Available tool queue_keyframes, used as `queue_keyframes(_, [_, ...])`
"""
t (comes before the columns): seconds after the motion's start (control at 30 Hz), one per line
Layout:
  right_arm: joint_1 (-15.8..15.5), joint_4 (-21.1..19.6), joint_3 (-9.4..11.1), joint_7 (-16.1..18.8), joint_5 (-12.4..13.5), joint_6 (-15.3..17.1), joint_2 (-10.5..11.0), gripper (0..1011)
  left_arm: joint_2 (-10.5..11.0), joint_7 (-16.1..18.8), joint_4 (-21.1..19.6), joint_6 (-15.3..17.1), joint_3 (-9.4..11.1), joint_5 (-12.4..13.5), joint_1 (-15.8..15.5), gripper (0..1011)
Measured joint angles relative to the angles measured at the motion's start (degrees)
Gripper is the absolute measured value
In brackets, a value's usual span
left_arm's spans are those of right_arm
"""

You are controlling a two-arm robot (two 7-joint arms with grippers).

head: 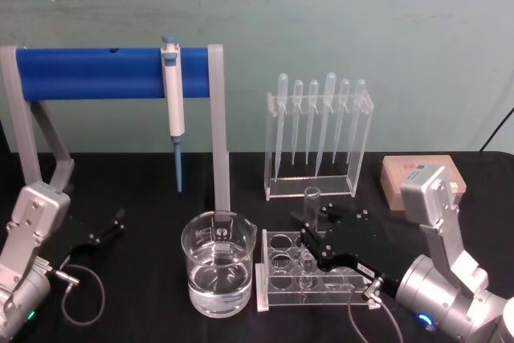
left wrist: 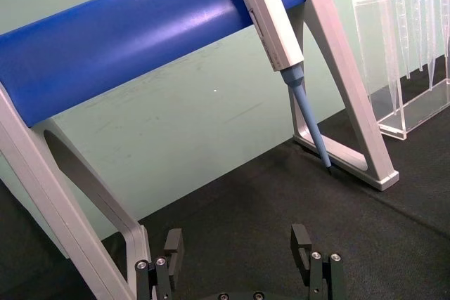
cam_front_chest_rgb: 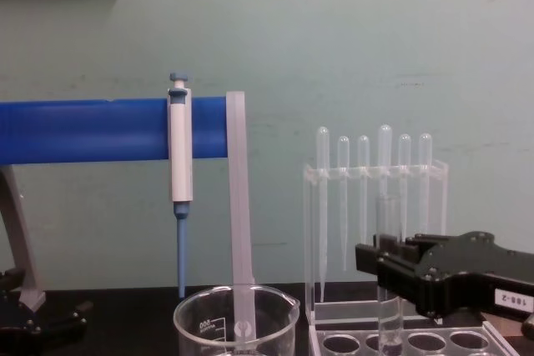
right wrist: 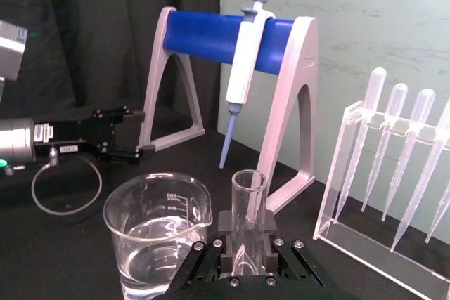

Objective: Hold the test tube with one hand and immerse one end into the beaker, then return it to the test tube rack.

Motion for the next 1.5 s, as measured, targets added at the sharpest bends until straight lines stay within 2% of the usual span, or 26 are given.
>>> queue_keyframes(0.27, [0.5,0.3,-0.9,0.3,-2.6,0.2,0.4,243,0.0,0.0,0.0,0.0,0.0,0.0,0.0,1000])
queue_keyframes(0.33, [0.7,0.3,-1.1,0.4,-3.2,0.8,0.5,294,0.0,0.0,0.0,0.0,0.0,0.0,0.0,1000])
queue_keyframes(0.37, [0.8,0.3,-1.2,0.4,-3.4,1.0,0.5,353,0.0,0.0,0.0,0.0,0.0,0.0,0.0,1000])
queue_keyframes(0.43, [0.9,0.1,-1.3,0.5,-3.7,1.5,0.5,387,0.0,0.0,0.0,0.0,0.0,0.0,0.0,1000])
queue_keyframes(0.47, [0.9,0.0,-1.3,0.6,-3.8,1.7,0.5,443,0.0,0.0,0.0,0.0,0.0,0.0,0.0,1000])
queue_keyframes(0.5, [0.9,-0.2,-1.2,0.6,-3.9,1.8,0.5,443,0.0,0.0,0.0,0.0,0.0,0.0,0.0,1000])
queue_keyframes(0.6, [0.9,-0.8,-1.1,0.7,-3.9,1.9,0.6,530,0.0,0.0,0.0,0.0,0.0,0.0,0.0,1000])
queue_keyframes(0.7, [0.6,-2.9,-0.3,0.6,-3.7,1.9,0.8,671,0.0,0.0,0.0,0.0,0.0,0.0,0.0,1000])
queue_keyframes(0.77, [0.4,-4.0,0.2,0.5,-3.6,1.8,0.9,704,0.0,0.0,0.0,0.0,0.0,0.0,0.0,1000])
queue_keyframes(0.87, [-0.3,-6.4,1.6,-0.5,-3.5,0.9,1.1,808,0.0,0.0,0.0,0.0,0.0,0.0,0.0,1000])
queue_keyframes(0.97, [-1.8,-8.3,3.6,-2.6,-3.5,-1.8,0.5,896,0.0,0.0,0.0,0.0,0.0,0.0,0.0,1000])
queue_keyframes(1.0, [-2.9,-9.0,5.0,-4.3,-3.7,-3.6,-0.1,929,0.0,0.0,0.0,0.0,0.0,0.0,0.0,1000])
queue_keyframes(1.07, [-4.0,-9.3,6.3,-6.1,-4.1,-5.2,-0.9,954,0.0,0.0,0.0,0.0,0.0,0.0,0.0,1000])
queue_keyframes(1.1, [-5.2,-9.4,7.7,-8.4,-4.7,-6.7,-1.9,996,0.0,0.0,0.0,0.0,0.0,0.0,0.0,1000])
queue_keyframes(1.13, [-5.2,-9.4,7.7,-8.4,-4.7,-6.7,-1.9,1002,0.0,0.0,0.0,0.0,0.0,0.0,0.0,1000])
queue_keyframes(1.2, [-7.6,-9.1,10.5,-13.7,-6.5,-8.2,-4.1,1002,0.0,0.0,0.0,0.0,0.0,0.0,0.0,1000])
queue_keyframes(1.33, [-9.5,-8.2,12.7,-19.0,-9.3,-8.6,-5.9,1003,0.0,0.0,0.0,0.0,0.0,0.0,0.0,1000])
queue_keyframes(1.37, [-10.1,-7.6,13.4,-21.1,-10.8,-8.5,-6.5,1003,0.0,0.0,0.0,0.0,0.0,0.0,0.0,1000])
queue_keyframes(1.5, [-10.8,-5.2,14.1,-24.1,-14.3,-7.9,-7.3,1003,0.0,0.0,0.0,0.0,0.0,0.0,0.0,1000])
